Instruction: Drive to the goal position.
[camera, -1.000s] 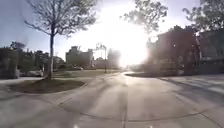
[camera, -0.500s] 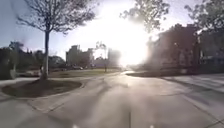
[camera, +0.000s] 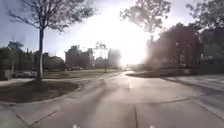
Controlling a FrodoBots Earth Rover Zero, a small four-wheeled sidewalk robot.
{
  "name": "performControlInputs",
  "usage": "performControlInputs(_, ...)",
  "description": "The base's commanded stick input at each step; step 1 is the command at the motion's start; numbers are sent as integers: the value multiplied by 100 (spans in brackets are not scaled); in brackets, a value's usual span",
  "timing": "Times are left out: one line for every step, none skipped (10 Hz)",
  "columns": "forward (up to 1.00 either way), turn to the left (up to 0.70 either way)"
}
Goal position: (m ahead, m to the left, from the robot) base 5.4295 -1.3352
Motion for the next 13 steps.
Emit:
performControlInputs(70,0)
performControlInputs(70,0)
performControlInputs(70,0)
performControlInputs(70,0)
performControlInputs(70,0)
performControlInputs(70,0)
performControlInputs(70,0)
performControlInputs(70,0)
performControlInputs(70,0)
performControlInputs(70,0)
performControlInputs(70,0)
performControlInputs(70,0)
performControlInputs(70,0)
